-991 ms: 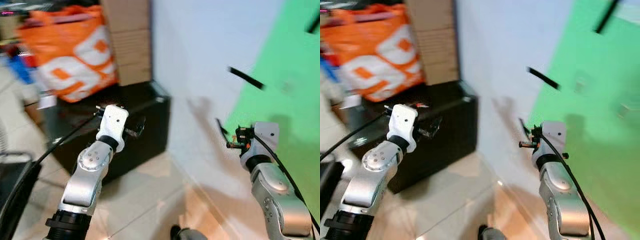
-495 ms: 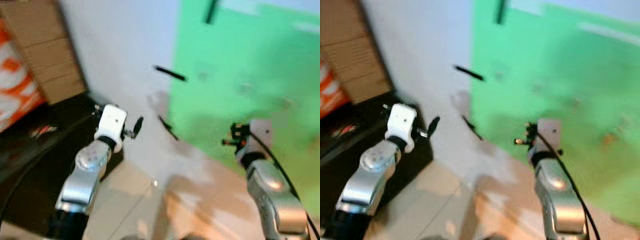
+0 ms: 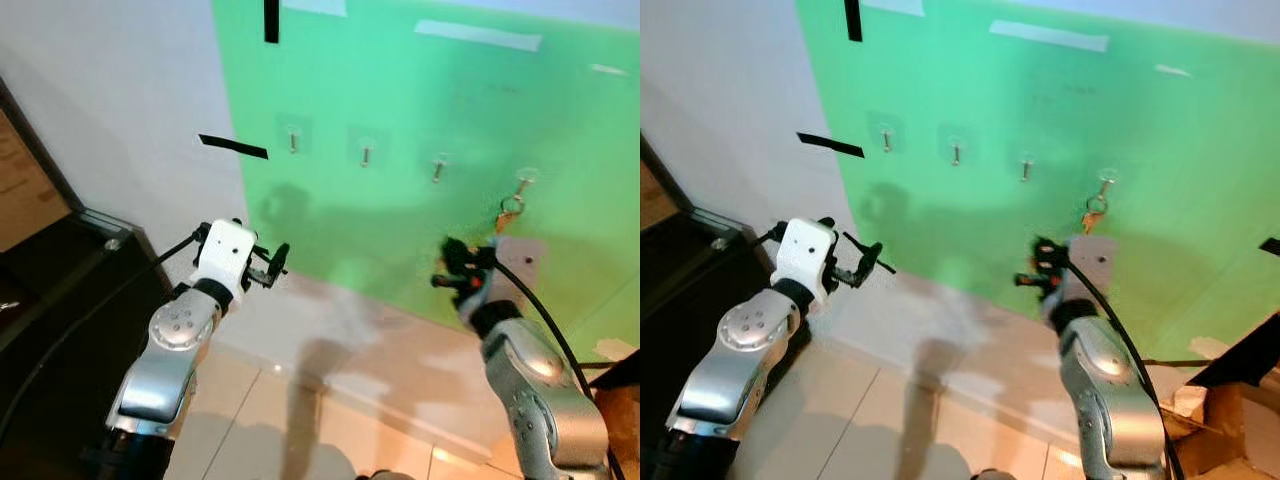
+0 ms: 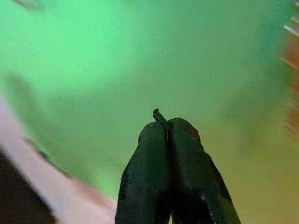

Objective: Hang keys on a hook

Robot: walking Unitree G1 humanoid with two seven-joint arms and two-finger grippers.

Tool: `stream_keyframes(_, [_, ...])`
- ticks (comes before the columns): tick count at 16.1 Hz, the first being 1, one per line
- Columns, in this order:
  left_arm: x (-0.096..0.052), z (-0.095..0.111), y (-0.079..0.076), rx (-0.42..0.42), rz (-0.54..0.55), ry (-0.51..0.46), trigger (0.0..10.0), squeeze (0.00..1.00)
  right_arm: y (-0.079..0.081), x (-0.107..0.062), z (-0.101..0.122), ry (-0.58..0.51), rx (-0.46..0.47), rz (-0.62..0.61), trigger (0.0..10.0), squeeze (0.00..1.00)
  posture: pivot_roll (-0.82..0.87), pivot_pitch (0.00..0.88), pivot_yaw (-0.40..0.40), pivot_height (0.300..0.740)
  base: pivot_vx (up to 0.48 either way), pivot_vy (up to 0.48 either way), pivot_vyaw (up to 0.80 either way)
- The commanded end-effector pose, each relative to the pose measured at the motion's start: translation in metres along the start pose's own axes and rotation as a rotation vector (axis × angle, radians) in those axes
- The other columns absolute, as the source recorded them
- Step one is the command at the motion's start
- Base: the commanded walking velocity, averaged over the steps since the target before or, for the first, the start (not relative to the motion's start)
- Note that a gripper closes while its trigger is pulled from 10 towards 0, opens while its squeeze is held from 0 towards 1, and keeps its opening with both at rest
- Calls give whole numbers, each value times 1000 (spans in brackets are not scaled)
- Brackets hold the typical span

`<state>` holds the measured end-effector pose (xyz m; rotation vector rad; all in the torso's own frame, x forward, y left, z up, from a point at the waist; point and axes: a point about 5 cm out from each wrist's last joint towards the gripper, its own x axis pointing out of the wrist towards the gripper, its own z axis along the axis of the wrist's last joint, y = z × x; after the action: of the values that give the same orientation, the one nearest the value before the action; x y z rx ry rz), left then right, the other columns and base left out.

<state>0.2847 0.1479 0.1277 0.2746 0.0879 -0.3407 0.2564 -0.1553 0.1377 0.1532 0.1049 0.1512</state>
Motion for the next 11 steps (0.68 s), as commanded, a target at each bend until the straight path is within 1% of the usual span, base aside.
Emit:
stream_keyframes(1, [0,7,2,14,-6,-23,10000,0,9,2,15,-70,24,85,10000,0,-55,0,42,740,0,0,0])
stream_keyframes(3, [1,10,2,20,-21,-32,10000,0,11,4,23,-110,55,124,10000,0,-53,0,40,740,0,0,0])
stream_keyframes(4, [1,11,1,44,-40,-36,10000,0,11,5,27,-128,63,134,10000,0,-51,0,39,740,0,0,0])
stream_keyframes(6, [-1,18,-7,60,-144,-65,10000,0,7,11,39,-182,84,117,10000,0,-50,0,39,740,0,0,0])
stream_keyframes(8, [-4,23,-15,68,-263,-82,10000,0,3,14,52,-242,121,127,10000,0,-46,0,34,740,0,0,0])
stream_keyframes(10, [-9,26,-24,63,-375,-96,10000,0,1,16,58,-269,135,132,10000,0,-46,0,35,740,0,0,0])
stream_keyframes(11, [-9,27,-26,52,-389,-100,10000,0,1,16,59,-272,135,132,10000,0,-47,0,35,740,0,0,0])
